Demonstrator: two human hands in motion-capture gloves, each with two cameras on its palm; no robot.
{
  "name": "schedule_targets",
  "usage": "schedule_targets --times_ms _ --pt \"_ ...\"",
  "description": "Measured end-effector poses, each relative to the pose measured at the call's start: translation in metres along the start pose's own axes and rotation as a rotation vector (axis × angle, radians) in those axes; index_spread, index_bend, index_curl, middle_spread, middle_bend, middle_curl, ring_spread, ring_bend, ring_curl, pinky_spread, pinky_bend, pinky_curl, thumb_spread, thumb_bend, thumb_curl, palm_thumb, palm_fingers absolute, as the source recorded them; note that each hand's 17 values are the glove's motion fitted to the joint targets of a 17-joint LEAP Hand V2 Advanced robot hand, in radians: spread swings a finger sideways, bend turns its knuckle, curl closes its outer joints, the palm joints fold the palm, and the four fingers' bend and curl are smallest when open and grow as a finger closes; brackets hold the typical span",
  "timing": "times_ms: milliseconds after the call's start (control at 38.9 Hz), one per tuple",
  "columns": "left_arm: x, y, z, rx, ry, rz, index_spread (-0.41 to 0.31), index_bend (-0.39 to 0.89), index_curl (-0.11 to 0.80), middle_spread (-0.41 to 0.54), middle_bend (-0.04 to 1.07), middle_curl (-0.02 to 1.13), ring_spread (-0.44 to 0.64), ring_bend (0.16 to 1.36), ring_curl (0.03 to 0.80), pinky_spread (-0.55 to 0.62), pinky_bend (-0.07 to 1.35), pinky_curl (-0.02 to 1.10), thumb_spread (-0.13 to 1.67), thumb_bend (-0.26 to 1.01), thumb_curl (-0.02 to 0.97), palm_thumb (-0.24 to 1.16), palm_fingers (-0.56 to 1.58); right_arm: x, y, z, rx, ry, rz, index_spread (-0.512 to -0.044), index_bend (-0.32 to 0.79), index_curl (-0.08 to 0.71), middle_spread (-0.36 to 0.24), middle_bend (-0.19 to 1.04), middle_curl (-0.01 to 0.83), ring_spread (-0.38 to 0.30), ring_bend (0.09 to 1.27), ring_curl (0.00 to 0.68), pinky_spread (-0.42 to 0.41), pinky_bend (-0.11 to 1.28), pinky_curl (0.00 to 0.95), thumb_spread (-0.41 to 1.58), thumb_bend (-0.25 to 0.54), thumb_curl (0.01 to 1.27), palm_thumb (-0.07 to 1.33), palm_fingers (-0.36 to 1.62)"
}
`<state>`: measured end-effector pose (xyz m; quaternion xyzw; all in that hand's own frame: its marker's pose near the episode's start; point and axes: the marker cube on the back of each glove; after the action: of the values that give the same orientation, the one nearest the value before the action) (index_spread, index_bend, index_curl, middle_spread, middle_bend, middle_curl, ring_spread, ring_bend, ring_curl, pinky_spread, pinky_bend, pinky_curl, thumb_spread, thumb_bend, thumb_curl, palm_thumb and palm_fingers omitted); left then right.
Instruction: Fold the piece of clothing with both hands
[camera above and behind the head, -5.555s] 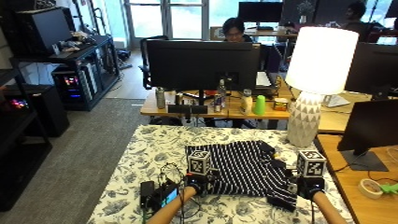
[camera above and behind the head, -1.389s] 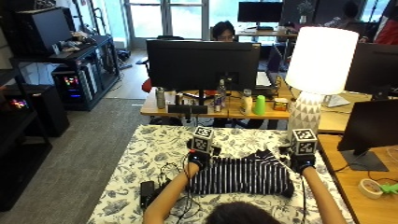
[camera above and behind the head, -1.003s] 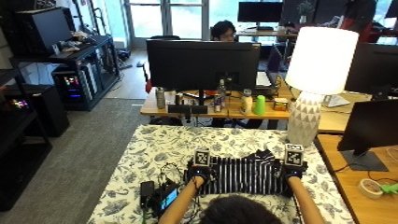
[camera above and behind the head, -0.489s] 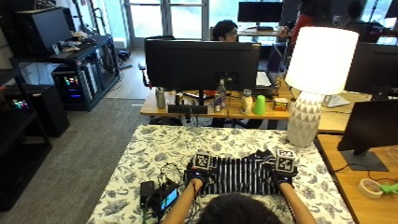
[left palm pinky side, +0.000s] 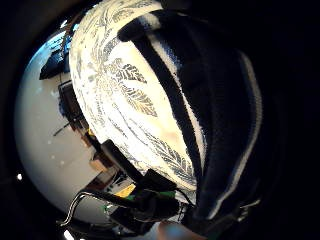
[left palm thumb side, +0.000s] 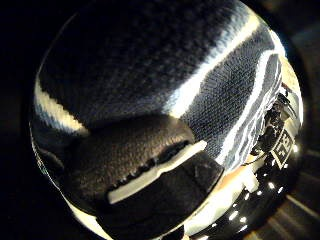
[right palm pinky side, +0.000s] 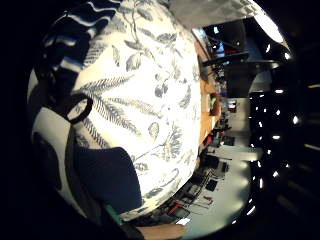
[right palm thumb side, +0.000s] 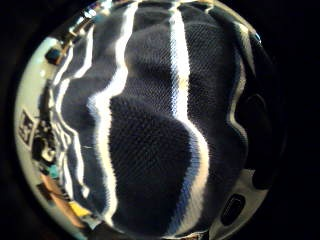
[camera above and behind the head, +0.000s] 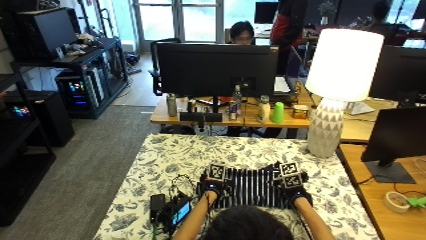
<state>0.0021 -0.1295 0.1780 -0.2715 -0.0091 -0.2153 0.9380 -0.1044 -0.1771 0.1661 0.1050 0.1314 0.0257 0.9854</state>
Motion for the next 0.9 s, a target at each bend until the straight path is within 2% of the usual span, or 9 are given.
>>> schedule_targets --times_ms 180,257,360,489,566,669,720,797,900 --pt "0.005 0.002 -0.007 -0.059 -0.048 0.033 0.008 0.10 0.169 0.361 0.17 0.24 0.50 0.66 0.278 0.49 0.64 0.35 0.92 -0.07 0.124 -0.10 -0.09 -0.004 -0.011 -0.007 -0.008 0.098 -0.163 -0.199 0.14 0.201 -0.108 0.37 0.476 -0.185 1.00 0.527 -0.215 0.96 0.479 1.37 0.210 0.27 0.86 1.23" --pt "0.006 0.001 -0.009 -0.084 -0.070 0.032 0.008 0.09 0.163 0.360 0.16 0.24 0.50 0.67 0.280 0.48 0.65 0.36 0.91 -0.07 0.123 -0.10 -0.08 -0.003 -0.007 -0.019 -0.103 0.130 -0.200 -0.210 0.24 0.252 -0.127 0.49 0.521 -0.187 0.99 0.532 -0.211 0.88 0.471 1.40 0.177 0.24 0.80 1.36" --pt "0.005 0.000 -0.010 -0.081 -0.082 0.032 0.014 0.08 0.154 0.367 0.16 0.23 0.49 0.70 0.284 0.47 0.67 0.36 0.92 -0.07 0.121 -0.09 -0.08 -0.008 0.006 -0.035 -0.273 0.074 -0.287 -0.217 0.34 0.308 -0.137 0.57 0.553 -0.187 0.98 0.540 -0.208 0.84 0.475 1.43 0.153 0.22 0.76 1.40" --pt "0.001 0.004 -0.012 -0.098 -0.089 0.071 0.017 0.08 0.147 0.372 0.17 0.23 0.49 0.71 0.286 0.46 0.70 0.36 0.92 -0.07 0.120 -0.09 -0.08 0.000 -0.013 -0.065 -0.027 0.153 -0.213 -0.215 0.43 0.372 -0.141 0.64 0.584 -0.184 0.98 0.548 -0.206 0.82 0.480 1.48 0.159 0.22 0.77 1.41" --pt "-0.006 0.007 -0.017 -0.107 -0.073 0.054 0.018 0.08 0.143 0.375 0.16 0.23 0.49 0.72 0.289 0.45 0.71 0.36 0.93 -0.06 0.122 -0.08 -0.08 -0.005 -0.013 -0.084 0.000 0.102 -0.266 -0.216 0.48 0.405 -0.135 0.67 0.596 -0.181 1.00 0.555 -0.201 0.80 0.483 1.50 0.181 0.24 0.81 1.41" --pt "-0.015 0.013 -0.027 -0.122 -0.018 0.031 0.019 0.12 0.154 0.354 0.18 0.23 0.46 0.73 0.292 0.42 0.70 0.36 0.94 -0.05 0.128 -0.05 -0.02 -0.021 -0.024 -0.090 -0.047 -0.044 -0.346 -0.214 0.51 0.442 -0.132 0.68 0.606 -0.178 1.02 0.560 -0.199 0.80 0.492 1.52 0.193 0.26 0.83 1.40" --pt "-0.020 0.017 -0.033 -0.126 0.004 0.044 0.019 0.12 0.157 0.336 0.19 0.24 0.44 0.73 0.293 0.40 0.70 0.36 0.95 -0.05 0.132 -0.05 0.00 -0.013 -0.047 -0.090 0.027 0.031 -0.292 -0.209 0.52 0.456 -0.131 0.69 0.610 -0.176 1.03 0.563 -0.199 0.81 0.498 1.53 0.197 0.27 0.84 1.39" --pt "-0.032 0.023 -0.050 -0.046 0.018 0.027 0.025 0.10 0.156 0.324 0.18 0.24 0.41 0.75 0.297 0.36 0.72 0.37 0.95 -0.05 0.134 -0.06 0.02 0.000 -0.068 -0.110 0.144 0.170 -0.199 -0.208 0.54 0.477 -0.130 0.70 0.614 -0.175 1.03 0.566 -0.198 0.81 0.505 1.54 0.197 0.28 0.84 1.38" --pt "-0.053 0.033 -0.079 0.090 0.044 -0.003 0.032 0.10 0.158 0.315 0.18 0.25 0.38 0.76 0.300 0.34 0.73 0.37 0.96 -0.05 0.138 -0.06 0.02 -0.014 -0.089 -0.125 0.138 0.144 -0.223 -0.206 0.55 0.498 -0.129 0.71 0.617 -0.174 1.05 0.572 -0.197 0.82 0.515 1.54 0.197 0.29 0.85 1.37"
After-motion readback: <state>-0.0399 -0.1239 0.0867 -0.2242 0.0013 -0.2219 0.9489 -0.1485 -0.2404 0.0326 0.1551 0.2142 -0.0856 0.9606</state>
